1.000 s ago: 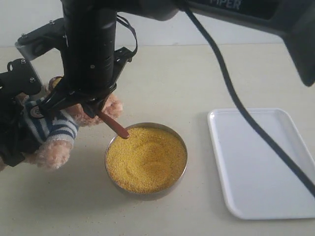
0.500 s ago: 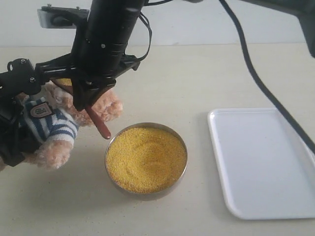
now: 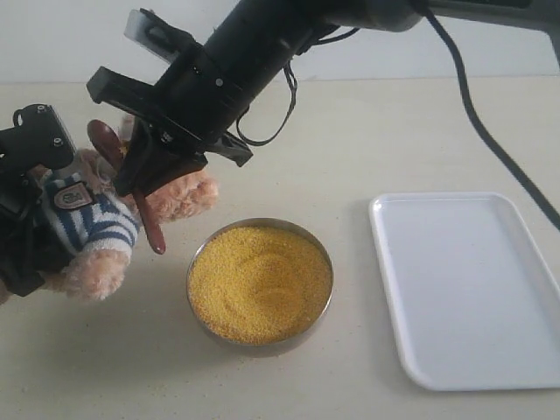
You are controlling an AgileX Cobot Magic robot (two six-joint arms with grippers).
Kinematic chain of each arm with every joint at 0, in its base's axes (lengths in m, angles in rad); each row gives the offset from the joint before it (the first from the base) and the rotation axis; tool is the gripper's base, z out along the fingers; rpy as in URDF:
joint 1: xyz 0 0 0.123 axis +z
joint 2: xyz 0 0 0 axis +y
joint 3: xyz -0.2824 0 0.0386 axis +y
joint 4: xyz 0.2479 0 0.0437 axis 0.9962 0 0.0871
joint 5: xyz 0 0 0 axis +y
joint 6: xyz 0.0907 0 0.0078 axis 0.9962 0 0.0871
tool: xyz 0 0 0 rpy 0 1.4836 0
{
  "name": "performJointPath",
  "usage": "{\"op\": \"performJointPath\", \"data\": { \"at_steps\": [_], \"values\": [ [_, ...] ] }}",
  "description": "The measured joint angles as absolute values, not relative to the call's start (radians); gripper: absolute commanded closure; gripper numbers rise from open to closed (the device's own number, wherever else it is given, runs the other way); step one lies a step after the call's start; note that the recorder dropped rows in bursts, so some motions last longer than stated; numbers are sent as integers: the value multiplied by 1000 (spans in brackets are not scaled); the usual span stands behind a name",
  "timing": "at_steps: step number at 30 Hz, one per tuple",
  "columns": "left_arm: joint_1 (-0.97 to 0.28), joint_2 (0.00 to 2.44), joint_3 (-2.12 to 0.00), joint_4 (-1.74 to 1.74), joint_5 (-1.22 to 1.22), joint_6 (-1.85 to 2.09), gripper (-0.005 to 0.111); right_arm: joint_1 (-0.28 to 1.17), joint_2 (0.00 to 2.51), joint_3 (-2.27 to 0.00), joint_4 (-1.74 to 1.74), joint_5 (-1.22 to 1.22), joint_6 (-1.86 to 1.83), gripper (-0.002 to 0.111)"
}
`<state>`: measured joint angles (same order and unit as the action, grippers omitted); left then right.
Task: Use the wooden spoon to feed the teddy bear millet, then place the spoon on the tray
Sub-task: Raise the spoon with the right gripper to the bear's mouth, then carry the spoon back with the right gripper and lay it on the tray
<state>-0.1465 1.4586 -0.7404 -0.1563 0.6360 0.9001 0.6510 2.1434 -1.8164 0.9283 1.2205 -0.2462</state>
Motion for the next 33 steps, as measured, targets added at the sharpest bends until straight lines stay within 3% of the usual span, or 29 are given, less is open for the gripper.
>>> {"op": "performJointPath", "data": {
  "at_steps": [8, 33],
  "values": [
    [-146, 1459, -740, -156, 636, 900, 103, 626, 2143, -1797, 938, 1219, -279, 109],
    [-146, 1459, -740, -156, 613, 883, 103, 609, 1749, -1775, 216, 1218, -256, 109]
  ]
}}
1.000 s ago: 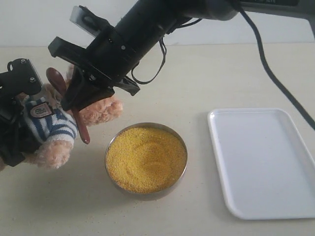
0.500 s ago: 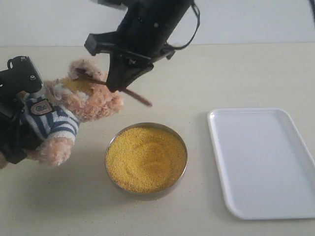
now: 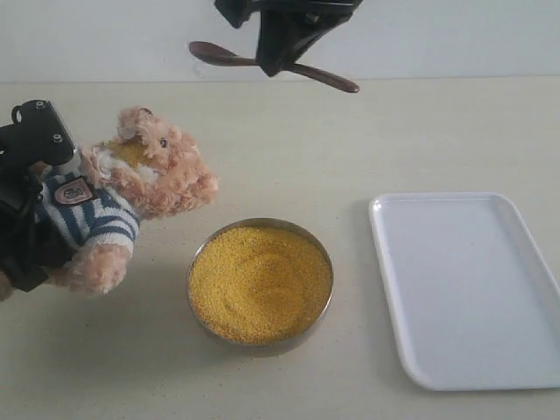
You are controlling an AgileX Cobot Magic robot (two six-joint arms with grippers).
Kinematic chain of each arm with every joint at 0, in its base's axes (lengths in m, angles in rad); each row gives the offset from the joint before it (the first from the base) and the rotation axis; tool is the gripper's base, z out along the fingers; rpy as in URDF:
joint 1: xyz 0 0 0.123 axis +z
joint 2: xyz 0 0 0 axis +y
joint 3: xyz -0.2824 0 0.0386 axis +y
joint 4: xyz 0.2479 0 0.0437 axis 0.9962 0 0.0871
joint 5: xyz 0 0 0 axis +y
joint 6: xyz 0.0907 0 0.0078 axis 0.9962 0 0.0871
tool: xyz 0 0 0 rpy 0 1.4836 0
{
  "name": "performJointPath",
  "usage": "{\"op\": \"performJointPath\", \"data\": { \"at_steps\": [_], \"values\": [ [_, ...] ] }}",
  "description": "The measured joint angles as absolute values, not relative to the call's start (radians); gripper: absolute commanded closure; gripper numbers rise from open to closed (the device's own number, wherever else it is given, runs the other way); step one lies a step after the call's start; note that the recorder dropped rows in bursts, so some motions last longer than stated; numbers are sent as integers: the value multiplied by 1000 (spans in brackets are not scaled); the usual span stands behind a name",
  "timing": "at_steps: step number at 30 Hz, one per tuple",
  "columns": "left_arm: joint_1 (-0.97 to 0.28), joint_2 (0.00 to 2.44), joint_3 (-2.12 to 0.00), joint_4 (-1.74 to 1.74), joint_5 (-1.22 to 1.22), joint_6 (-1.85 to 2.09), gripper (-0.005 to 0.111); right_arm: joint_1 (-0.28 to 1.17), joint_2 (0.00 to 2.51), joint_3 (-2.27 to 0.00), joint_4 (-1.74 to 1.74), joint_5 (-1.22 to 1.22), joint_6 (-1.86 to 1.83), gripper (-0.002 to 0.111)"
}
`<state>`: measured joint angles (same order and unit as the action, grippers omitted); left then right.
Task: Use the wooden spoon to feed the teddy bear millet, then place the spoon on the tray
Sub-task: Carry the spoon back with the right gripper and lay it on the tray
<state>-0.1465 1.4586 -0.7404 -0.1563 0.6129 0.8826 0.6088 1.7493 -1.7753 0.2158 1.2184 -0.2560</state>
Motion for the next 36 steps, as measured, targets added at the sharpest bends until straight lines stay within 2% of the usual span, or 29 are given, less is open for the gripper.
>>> {"op": "performJointPath", "data": {
  "at_steps": [4, 10, 19, 27, 31, 36],
  "values": [
    [-146, 1459, -740, -156, 611, 855, 103, 601, 1732, -1680, 53, 1218, -157, 109],
    [-146, 1459, -740, -156, 580, 714, 103, 557, 1642, -1397, -149, 1148, 47, 109],
    [-146, 1460, -752, -146, 561, 441, 103, 475, 1544, -839, -308, 782, 373, 109],
    [-146, 1460, -771, -131, 577, 333, 103, 444, 1544, -612, -383, 487, 563, 108],
    [-146, 1460, -772, -131, 582, 313, 103, 442, 1572, -598, -389, 442, 587, 95],
    [-146, 1460, -772, -131, 590, 262, 103, 442, 1603, -596, -391, 433, 594, 62]
  ]
}}
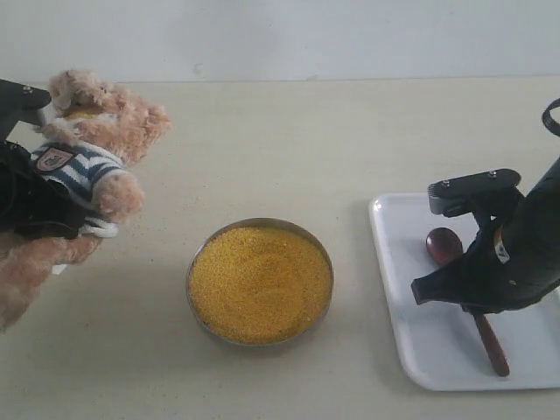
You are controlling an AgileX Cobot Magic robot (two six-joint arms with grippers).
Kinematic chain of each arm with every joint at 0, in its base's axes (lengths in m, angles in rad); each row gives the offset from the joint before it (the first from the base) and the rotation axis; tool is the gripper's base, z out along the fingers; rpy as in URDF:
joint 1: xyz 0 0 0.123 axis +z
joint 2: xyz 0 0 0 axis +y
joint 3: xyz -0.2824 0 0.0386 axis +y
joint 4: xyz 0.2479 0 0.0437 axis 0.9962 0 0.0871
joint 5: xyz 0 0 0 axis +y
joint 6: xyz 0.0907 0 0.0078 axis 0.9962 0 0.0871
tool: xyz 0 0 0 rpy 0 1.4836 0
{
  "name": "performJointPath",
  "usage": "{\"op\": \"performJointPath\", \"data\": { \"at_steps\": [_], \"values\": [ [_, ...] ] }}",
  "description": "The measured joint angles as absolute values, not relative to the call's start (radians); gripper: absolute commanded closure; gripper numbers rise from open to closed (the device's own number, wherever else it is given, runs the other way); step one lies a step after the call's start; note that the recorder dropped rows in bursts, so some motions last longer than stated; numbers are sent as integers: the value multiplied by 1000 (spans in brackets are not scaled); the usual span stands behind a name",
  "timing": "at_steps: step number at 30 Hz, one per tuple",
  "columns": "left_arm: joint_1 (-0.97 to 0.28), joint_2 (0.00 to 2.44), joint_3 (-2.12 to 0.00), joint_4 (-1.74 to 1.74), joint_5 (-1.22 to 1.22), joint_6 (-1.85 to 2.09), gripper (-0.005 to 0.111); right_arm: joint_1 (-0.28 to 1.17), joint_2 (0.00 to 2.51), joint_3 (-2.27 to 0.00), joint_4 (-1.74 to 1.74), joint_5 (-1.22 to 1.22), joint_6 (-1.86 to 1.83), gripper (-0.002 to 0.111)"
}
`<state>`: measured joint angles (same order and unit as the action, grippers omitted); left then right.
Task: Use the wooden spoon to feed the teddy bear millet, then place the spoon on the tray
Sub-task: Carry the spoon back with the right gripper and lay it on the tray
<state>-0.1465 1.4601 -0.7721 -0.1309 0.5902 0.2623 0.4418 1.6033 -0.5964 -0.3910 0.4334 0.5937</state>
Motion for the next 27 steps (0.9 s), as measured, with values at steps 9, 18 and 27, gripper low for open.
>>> {"op": "performJointPath", "data": {
  "at_steps": [9, 18, 27],
  "values": [
    [-146, 1479, -772, -138, 614, 209, 103, 442, 1536, -640, -393, 500, 594, 47],
    [-146, 1629, -773, -142, 597, 68, 103, 442, 1332, -646, -339, 533, 561, 47],
    [-146, 1683, -779, -142, 574, -33, 59, 442, 1285, -646, -269, 552, 481, 47]
  ]
}}
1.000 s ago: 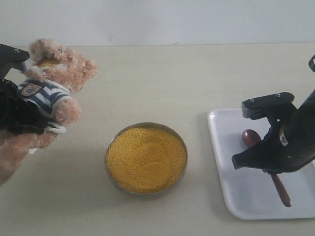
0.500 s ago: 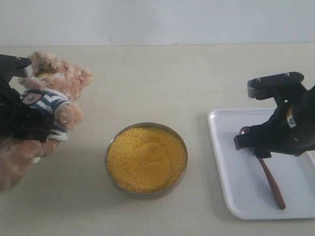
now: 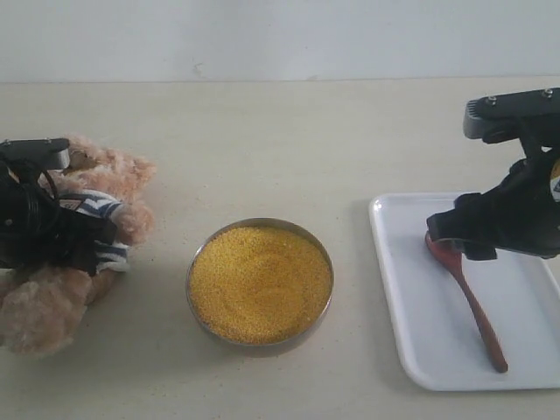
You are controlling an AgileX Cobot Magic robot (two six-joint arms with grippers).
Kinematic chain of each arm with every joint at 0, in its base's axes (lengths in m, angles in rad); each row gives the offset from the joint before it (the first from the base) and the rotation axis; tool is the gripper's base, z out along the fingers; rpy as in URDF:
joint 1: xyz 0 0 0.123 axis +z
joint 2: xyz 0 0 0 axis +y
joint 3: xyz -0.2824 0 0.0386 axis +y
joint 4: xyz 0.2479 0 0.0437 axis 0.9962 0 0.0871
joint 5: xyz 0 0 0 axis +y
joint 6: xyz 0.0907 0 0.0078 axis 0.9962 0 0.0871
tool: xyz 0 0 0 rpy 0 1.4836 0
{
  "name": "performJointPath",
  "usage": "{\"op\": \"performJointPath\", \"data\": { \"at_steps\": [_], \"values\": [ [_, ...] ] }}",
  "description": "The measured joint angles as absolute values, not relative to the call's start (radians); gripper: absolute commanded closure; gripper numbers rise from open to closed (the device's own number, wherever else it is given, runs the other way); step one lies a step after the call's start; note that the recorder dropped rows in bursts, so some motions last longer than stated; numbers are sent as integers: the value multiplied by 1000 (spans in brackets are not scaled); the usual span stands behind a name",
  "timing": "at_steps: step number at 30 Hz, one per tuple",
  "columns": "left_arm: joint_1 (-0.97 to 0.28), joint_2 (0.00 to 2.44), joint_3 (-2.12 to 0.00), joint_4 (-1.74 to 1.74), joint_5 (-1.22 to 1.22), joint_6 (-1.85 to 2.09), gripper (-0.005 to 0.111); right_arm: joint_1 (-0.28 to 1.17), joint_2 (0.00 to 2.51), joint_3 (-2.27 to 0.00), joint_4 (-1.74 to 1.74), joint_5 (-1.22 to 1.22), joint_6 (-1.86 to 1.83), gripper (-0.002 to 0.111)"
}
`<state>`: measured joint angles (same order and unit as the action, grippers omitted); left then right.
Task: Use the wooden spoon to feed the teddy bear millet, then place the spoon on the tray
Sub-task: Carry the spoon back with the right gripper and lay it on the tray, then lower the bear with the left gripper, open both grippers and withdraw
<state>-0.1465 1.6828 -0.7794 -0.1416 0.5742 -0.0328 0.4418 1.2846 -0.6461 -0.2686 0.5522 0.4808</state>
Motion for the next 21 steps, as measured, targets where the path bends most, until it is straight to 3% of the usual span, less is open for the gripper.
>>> {"op": "performJointPath", "data": {
  "at_steps": [5, 9, 21],
  "values": [
    [-146, 1685, -806, -142, 601, -50, 27, 442, 1285, -646, -243, 550, 455, 47],
    [-146, 1691, -848, -142, 640, -71, 15, 442, 1285, -646, -239, 549, 453, 47],
    [-146, 1667, -944, -113, 798, -85, 12, 442, 1285, -646, -232, 551, 446, 47]
  ]
}}
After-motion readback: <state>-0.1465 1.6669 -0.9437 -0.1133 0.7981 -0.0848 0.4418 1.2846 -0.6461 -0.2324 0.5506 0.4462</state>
